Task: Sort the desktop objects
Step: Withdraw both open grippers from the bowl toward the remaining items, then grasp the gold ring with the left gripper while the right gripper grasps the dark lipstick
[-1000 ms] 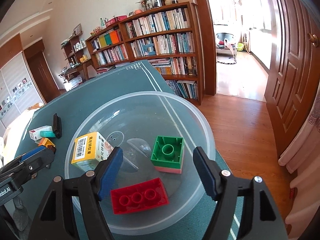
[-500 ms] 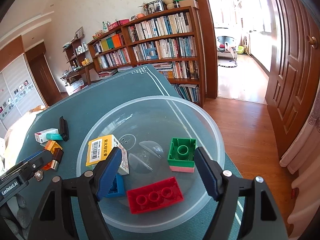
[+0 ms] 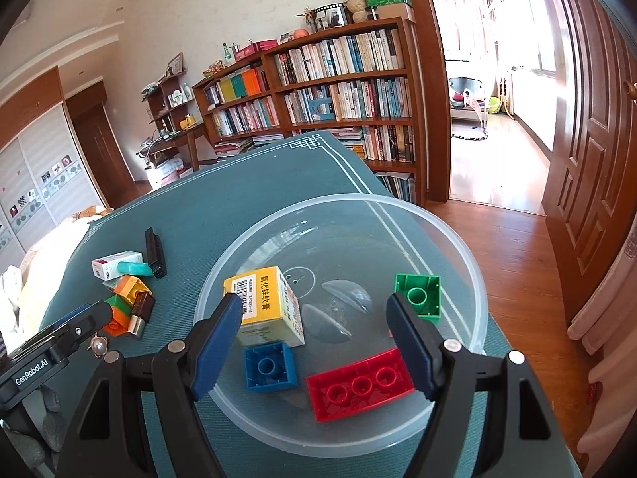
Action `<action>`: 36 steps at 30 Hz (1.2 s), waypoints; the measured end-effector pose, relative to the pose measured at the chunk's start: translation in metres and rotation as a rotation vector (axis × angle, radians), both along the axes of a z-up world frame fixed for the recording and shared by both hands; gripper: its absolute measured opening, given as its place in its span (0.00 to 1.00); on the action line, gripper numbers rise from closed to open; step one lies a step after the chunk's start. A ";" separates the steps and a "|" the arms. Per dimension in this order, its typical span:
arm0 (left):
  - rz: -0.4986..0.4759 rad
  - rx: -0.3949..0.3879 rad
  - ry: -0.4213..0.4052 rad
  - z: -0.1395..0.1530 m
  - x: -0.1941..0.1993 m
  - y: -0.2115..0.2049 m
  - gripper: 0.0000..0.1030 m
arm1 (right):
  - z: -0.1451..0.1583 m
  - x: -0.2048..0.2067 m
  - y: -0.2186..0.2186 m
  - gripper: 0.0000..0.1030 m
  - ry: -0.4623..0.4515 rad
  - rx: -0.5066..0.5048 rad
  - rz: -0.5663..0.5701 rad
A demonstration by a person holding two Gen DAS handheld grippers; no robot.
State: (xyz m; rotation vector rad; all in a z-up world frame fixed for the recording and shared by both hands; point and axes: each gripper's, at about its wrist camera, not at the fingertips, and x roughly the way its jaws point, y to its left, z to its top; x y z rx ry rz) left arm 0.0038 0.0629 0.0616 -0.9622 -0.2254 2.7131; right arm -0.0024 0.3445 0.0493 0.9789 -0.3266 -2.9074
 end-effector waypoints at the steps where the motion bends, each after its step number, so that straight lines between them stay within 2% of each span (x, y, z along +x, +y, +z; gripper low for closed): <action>1: 0.009 0.000 -0.003 -0.001 0.000 -0.004 0.60 | 0.000 0.001 -0.002 0.76 0.001 0.000 0.006; 17: 0.138 -0.017 -0.065 -0.024 0.005 -0.062 0.60 | 0.004 0.001 -0.049 0.76 0.039 -0.028 0.146; 30: 0.159 -0.085 -0.126 -0.049 -0.007 -0.065 0.60 | 0.004 0.001 -0.098 0.76 0.048 -0.032 0.279; 31: 0.159 -0.087 -0.136 -0.052 -0.008 -0.065 0.57 | 0.004 0.001 -0.102 0.76 0.048 -0.033 0.288; 32: 0.161 -0.088 -0.151 -0.054 -0.011 -0.066 0.48 | 0.004 0.001 -0.106 0.76 0.047 -0.033 0.297; 34: 0.180 -0.090 -0.151 -0.055 -0.011 -0.069 0.38 | 0.002 0.001 -0.113 0.76 0.045 -0.032 0.314; 36: 0.173 -0.065 -0.148 -0.056 -0.009 -0.072 0.38 | 0.001 0.001 -0.120 0.76 0.046 -0.025 0.333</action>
